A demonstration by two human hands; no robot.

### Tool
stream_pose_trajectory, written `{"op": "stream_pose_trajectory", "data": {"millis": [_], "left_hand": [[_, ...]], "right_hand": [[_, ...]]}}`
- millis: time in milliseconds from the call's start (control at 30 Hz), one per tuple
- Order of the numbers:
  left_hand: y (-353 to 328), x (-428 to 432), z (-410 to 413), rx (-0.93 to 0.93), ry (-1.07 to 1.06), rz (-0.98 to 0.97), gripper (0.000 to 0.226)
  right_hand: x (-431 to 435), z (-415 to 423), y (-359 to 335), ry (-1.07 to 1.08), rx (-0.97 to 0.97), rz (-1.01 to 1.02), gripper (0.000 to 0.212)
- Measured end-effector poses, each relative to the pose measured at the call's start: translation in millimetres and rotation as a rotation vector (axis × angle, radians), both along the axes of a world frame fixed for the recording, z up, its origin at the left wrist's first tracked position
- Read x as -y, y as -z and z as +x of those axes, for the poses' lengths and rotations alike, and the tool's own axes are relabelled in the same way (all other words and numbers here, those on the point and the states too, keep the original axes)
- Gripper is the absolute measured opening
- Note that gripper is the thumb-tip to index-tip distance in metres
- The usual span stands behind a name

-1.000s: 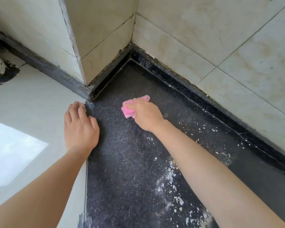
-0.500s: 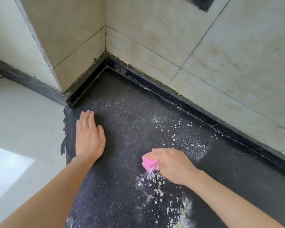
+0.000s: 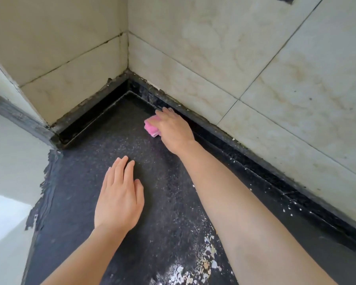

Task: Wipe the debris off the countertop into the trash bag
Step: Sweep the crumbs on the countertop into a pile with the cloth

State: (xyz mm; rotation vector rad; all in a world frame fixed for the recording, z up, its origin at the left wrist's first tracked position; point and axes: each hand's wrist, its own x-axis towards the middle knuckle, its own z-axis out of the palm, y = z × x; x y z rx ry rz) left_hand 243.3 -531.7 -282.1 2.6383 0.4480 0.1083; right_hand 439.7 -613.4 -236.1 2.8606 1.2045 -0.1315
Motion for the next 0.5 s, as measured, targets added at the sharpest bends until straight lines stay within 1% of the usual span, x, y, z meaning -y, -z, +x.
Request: {"op": "stream_pose_trajectory", "data": {"millis": [67,100,167,233,400,433,500], "left_hand": [[-0.1,0.3,0.3,-0.005,-0.005,0.002,0.055],[-0.5,0.5,-0.3,-0.006,-0.005,0.000,0.053],[-1.8,0.8,-1.2,-0.012,-0.011,-0.015,0.049],[-3.4,0.7,-0.5,-0.023,-0.015,-0.026,0.049],[-3.8,-0.8,-0.8,-0.032,0.000,-0.011,0.049],[-4.4,-0.6,-0.8,-0.033,0.003,-0.009,0.049],[-5.0,0.7,-1.2,-0.037,0.006,-0.006,0.048]], "right_hand": [[8.7,8.7,7.5,-0.003,-0.038,0.062,0.039],[15.5,9.4,9.8,0.012,-0.044,0.093,0.039],[31.6,3.0,14.0,0.062,-0.056,0.161,0.045],[48.1,-8.7,15.1,0.131,-0.070,0.179,0.052],[110.0,-44.5,4.2,0.416,-0.094,0.045,0.053],[125.4,-52.8,-1.0,0.460,-0.090,0.010,0.050],[152.7,-66.9,-12.8,0.515,-0.119,-0.086,0.035]]}}
